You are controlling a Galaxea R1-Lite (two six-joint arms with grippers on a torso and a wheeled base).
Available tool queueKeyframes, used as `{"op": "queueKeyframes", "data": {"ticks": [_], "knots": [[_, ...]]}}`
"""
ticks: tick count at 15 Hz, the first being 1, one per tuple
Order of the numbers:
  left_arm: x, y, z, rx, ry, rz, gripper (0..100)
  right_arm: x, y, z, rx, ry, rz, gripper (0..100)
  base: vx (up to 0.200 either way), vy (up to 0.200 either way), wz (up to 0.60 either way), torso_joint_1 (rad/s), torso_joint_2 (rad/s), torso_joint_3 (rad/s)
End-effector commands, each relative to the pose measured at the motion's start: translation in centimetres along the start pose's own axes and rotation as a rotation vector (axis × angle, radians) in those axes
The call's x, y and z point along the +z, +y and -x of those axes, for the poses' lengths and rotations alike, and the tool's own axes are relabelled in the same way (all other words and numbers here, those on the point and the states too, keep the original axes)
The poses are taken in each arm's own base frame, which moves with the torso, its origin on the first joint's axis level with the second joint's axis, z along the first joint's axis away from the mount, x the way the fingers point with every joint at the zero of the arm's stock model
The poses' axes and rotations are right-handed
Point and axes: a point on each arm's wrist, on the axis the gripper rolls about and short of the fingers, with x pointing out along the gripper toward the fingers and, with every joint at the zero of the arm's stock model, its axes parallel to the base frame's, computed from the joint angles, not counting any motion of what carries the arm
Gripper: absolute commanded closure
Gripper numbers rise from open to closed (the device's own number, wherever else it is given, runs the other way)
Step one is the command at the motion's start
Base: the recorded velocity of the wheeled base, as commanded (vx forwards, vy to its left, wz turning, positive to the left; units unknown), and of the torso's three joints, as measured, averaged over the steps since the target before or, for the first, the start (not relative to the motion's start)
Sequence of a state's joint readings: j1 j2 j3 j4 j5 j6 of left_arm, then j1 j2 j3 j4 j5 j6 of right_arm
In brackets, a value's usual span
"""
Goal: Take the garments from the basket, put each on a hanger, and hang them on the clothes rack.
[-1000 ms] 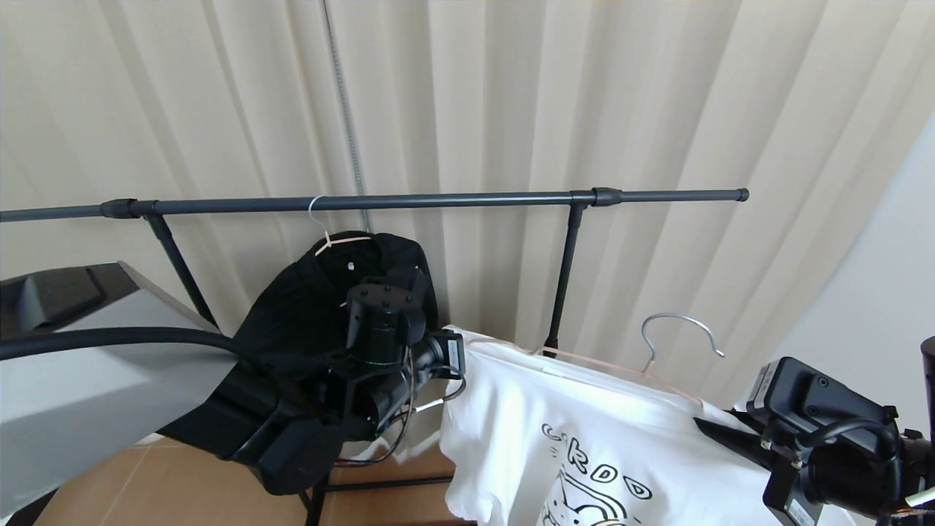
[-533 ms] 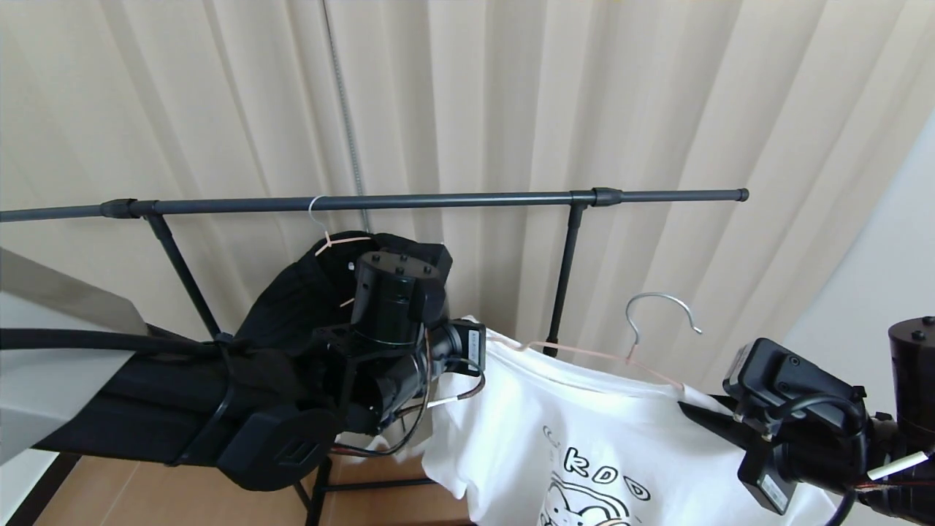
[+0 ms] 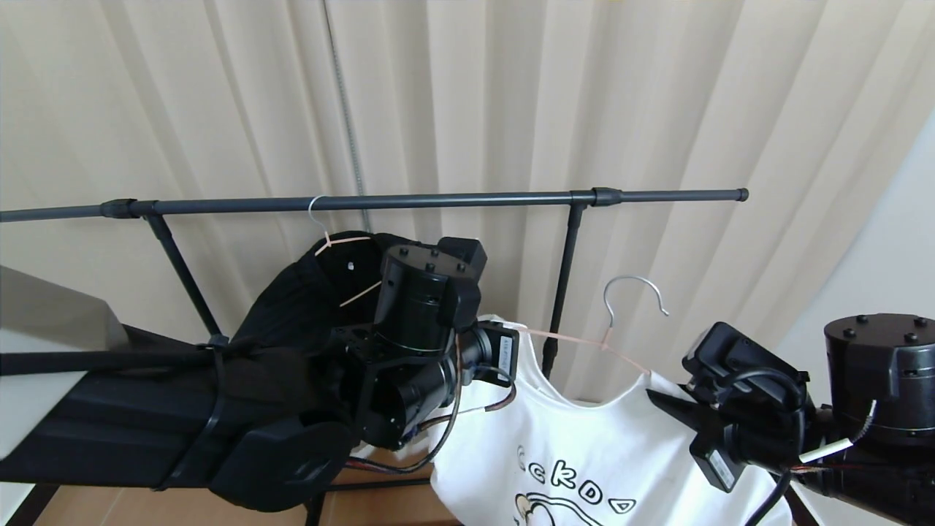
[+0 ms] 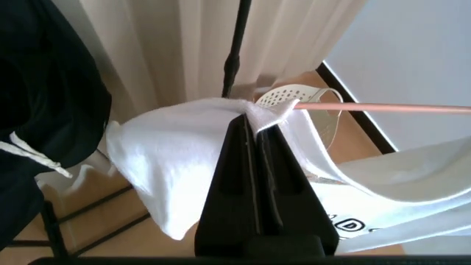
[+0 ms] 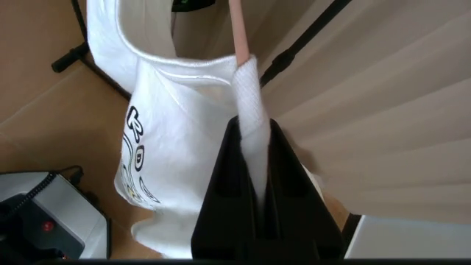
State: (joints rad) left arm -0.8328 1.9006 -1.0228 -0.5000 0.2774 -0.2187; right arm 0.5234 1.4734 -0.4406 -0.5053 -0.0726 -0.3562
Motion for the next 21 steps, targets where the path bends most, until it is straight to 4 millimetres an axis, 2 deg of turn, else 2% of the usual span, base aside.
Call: {"op": "queueKeyframes", "data": {"ticks": [1,3,7,11,14,21], "knots": [[0.4,-0.8,0.3,-0.014,-0.021,0.0,100,-0.2,0.4,-0.6,0.019,0.024,0.006,100,0.0,0.0,0.0,0.0,0.0,0.0],[1.0,-1.2,0.4,-0.014,-0.041,0.003,100,-0.3,0.8,-0.8,0.031,0.028,0.014,100,0.0,0.0,0.0,0.0,0.0,0.0],[2.9,-2.0,1.8,-0.035,-0.052,0.005,100,-0.7,1.0,-2.0,0.001,0.05,0.017,100,0.0,0.0,0.0,0.0,0.0,0.0],[4.0,-2.8,3.0,-0.062,-0.058,0.029,100,-0.7,2.4,-3.0,-0.031,0.052,0.033,100,0.0,0.0,0.0,0.0,0.0,0.0],[4.4,-3.2,3.5,-0.074,-0.051,0.045,100,-0.3,2.7,-3.7,-0.044,0.014,-0.018,100,0.0,0.0,0.0,0.0,0.0,0.0],[4.0,-2.8,3.2,-0.034,-0.044,0.043,100,1.7,1.9,-2.7,-0.083,-0.177,-0.125,100,0.0,0.0,0.0,0.0,0.0,0.0]]}}
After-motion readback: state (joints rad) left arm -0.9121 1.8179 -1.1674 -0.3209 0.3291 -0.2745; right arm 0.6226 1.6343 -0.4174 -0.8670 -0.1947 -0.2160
